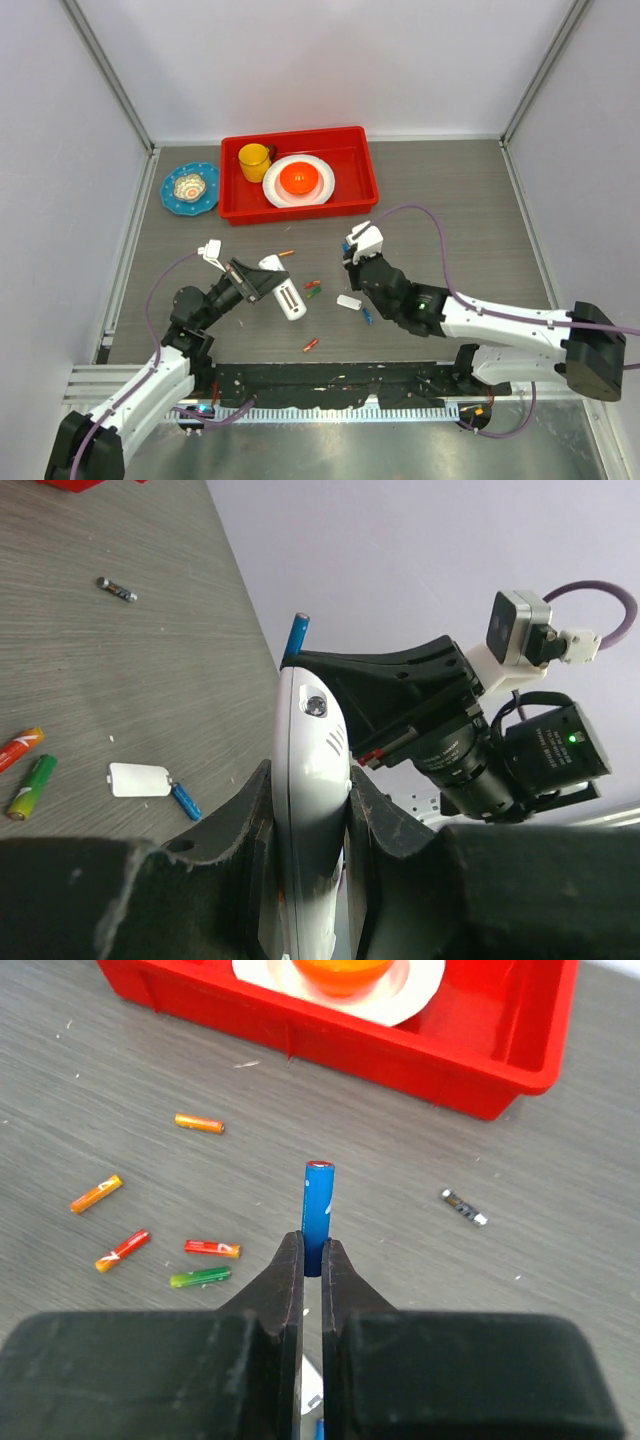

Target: Load the batteries into the remote control

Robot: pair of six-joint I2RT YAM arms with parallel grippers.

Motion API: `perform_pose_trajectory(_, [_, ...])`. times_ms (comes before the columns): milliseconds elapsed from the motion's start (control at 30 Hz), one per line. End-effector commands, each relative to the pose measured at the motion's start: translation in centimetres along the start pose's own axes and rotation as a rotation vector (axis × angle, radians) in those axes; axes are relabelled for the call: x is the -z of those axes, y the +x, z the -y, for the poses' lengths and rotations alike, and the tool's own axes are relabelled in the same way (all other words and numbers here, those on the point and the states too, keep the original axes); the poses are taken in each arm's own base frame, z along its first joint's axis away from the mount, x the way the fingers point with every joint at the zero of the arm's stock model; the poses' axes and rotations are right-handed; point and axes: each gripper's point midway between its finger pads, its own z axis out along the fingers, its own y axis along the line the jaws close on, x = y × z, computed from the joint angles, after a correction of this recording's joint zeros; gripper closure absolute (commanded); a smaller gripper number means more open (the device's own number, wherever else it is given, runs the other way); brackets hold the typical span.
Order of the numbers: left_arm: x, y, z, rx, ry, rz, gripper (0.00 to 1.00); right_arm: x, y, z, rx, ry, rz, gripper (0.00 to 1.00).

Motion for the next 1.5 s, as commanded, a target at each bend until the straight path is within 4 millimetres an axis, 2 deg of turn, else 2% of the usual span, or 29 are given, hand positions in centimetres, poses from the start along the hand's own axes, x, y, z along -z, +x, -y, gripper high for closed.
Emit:
perform_pose_trajectory(0, [0.1, 0.2, -1.1, -0.019, -0.009, 0.012, 1.0, 0.5, 4.2, 0.2, -0.1, 0.087, -0.235, 0.99])
perform_pose_trajectory(100, [0.1, 0.2, -1.3, -0.012, -0.015, 0.013, 1.0, 0.3, 4.0, -1.2, -0.196, 0.015, -0.288, 0.99])
perform_pose_trajectory(133, [0.1, 0.1, -1.3, -0.011, -0.015, 0.013, 1.0, -0.5, 3.7, -0.8, -0.221, 0.024, -0.316, 0.99])
perform_pose_trajectory(167, [0.1, 0.2, -1.3, -0.009, -0.018, 0.012, 1.0, -0.3, 4.7, -0.5, -0.209, 0.031, -0.38, 0.99])
perform_pose_trajectory(333, [0.1, 0.1, -1.1, -0.008, -0.011, 0.018, 0.99, -0.7, 6.6, -0.5, -0.194, 0.033, -0.53, 0.99])
perform_pose_trajectory(400, [0.1, 0.1, -1.2, -0.005, -0.014, 0.018, 1.0, -0.9, 8.4, 0.0, -0.194, 0.047, -0.611, 0.99])
perform_pose_trajectory(667, [0.1, 0.3, -1.4, 0.001, -0.022, 0.007, 1.0, -1.0, 11.8, 1.4, -0.148, 0.085, -0.719, 0.99])
perform_pose_trajectory(833, [0.1, 0.4, -1.3, -0.003, -0.018, 0.006, 1.0, -1.3, 13.9, 3.4, -0.106, 0.154, -0.793, 0.99])
perform_pose_trajectory(967, [0.3, 0.6, -1.4, -0.005, -0.021, -0.001, 1.0, -1.7, 15.1, 3.6, -0.122, 0.147, -0.829, 0.92])
perform_pose_trajectory(1467, [0.7, 0.7, -1.5, -0.021, -0.033, 0.006, 1.0, -1.7, 16.3, 4.0, -0.112, 0.15, -0.883, 0.69])
